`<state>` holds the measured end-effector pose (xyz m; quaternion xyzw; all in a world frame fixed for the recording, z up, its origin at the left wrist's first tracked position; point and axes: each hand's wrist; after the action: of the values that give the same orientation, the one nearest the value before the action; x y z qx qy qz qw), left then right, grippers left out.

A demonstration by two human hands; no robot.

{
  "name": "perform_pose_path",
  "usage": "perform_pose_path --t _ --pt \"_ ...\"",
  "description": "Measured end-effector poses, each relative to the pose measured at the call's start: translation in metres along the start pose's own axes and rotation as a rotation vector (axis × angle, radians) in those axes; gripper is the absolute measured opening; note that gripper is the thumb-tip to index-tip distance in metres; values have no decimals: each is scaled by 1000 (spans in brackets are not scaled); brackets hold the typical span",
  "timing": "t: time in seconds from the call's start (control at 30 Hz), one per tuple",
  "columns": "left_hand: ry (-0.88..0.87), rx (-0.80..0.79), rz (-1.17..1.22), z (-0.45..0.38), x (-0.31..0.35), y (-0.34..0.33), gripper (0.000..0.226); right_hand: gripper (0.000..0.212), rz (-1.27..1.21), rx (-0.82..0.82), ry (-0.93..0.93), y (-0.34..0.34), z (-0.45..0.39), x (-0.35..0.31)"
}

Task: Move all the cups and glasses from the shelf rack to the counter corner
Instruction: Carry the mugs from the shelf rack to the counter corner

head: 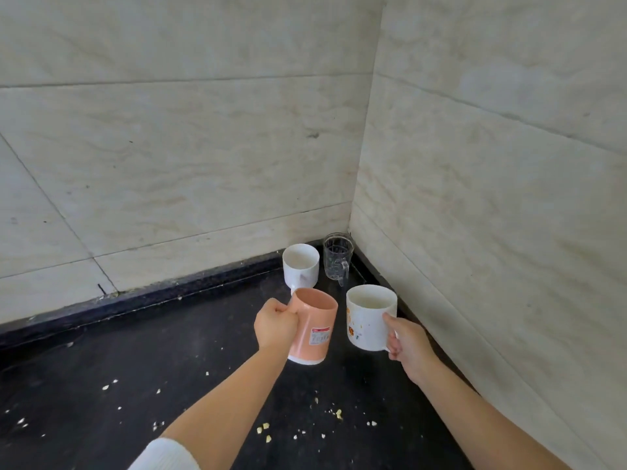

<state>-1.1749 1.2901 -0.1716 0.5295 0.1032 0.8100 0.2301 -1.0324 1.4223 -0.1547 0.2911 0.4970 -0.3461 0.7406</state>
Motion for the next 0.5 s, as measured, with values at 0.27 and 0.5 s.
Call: perform_pose_path --t 0.27,0.5 --pt "185 9 51 -45 0 -52 33 48 79 -85 20 -9 -78 28" --pt "252 50 106 -66 2 -77 30 51 124 -136 51 -9 -115 38"
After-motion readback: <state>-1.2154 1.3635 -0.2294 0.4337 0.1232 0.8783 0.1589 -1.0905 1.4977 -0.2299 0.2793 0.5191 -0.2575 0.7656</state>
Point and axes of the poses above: each hand's wrist, its own z-axis away from the middle knuckle, its own y-axis out of the back of the hand, x = y × z, and after that the axes turned 13 degrees about y, right-handed
